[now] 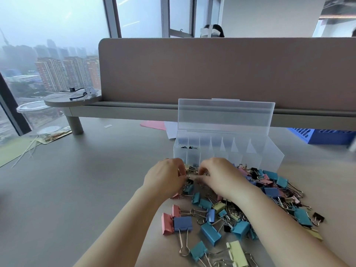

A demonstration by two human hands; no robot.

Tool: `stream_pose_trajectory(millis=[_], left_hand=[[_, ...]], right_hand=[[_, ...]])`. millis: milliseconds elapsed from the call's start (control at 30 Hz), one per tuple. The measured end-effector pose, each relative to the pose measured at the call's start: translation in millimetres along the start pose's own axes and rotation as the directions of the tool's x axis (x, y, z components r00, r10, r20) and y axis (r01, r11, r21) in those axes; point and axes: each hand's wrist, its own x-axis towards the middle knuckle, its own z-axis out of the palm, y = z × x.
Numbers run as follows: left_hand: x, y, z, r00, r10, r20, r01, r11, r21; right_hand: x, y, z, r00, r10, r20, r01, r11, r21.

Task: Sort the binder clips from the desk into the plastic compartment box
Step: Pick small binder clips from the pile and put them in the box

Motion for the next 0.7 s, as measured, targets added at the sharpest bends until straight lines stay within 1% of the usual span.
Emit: stream_pose_trajectory(millis=[67, 133, 333, 433, 467, 500, 533, 567, 600, 633, 667, 700], left_hand=[[0.3, -1.3, -1.8, 1.0, -0.022, -0.009, 0.022, 1.0, 0.013], [0.1, -1.0, -3.2, 0.999, -0.033, 0.008, 0.033, 0.999, 0.02], [-4.1, 10.4, -0.2, 0.999, -0.023, 0.04, 0.02, 0.998, 0.066], [-5.5, 13.7, 2.9, 0.999, -0.027, 0.028, 0.025, 0.997, 0.08], [-5.7, 14.2, 3.3, 0.999, -0.029, 0.022, 0.027, 0.996, 0.083], [-5.8, 14.8, 3.7, 0.999, -0.031, 0.02, 0.029, 0.996, 0.086], [-5.7, 15.3, 4.2, 0.999, -0.034, 0.018, 0.032, 0.995, 0.09], [-5.5, 16.0, 4.6, 0.999, -0.039, 0.015, 0.038, 0.995, 0.092], [-5.2, 16.9, 4.9, 0.999, -0.047, 0.01, 0.046, 0.995, 0.092], [-4.9, 18.1, 5.0, 0.998, -0.055, 0.003, 0.054, 0.994, 0.093], [-4.2, 19.4, 4.9, 0.998, -0.06, -0.006, 0.061, 0.993, 0.099], [-3.3, 20.6, 5.0, 0.998, -0.064, -0.011, 0.065, 0.992, 0.11]], right_hand=[[-2.0, -2.2, -4.0, 1.0, 0.029, -0.009, -0.029, 0.999, -0.014], [-3.9, -3.1, -4.5, 0.999, 0.051, 0.011, -0.051, 0.998, -0.03], [-5.0, -5.6, -2.5, 0.997, 0.063, 0.034, -0.061, 0.997, -0.049], [-5.5, -5.9, -2.6, 0.995, 0.088, 0.046, -0.086, 0.995, -0.047], [-5.8, -5.7, -4.5, 0.993, 0.108, 0.037, -0.107, 0.994, -0.035], [-5.5, -5.2, -7.4, 0.992, 0.129, 0.015, -0.129, 0.991, 0.022], [-3.3, -2.9, -9.8, 0.987, 0.16, -0.003, -0.158, 0.978, 0.137], [-0.7, -0.2, -12.7, 0.978, 0.208, -0.006, -0.197, 0.934, 0.297], [1.6, 2.9, -15.7, 0.963, 0.269, 0.026, -0.248, 0.841, 0.481], [4.1, 6.3, -18.3, 0.944, 0.316, 0.097, -0.299, 0.691, 0.659], [6.2, 9.5, -21.6, 0.924, 0.331, 0.191, -0.341, 0.491, 0.802], [7.7, 11.9, -24.3, 0.908, 0.307, 0.285, -0.366, 0.251, 0.896]])
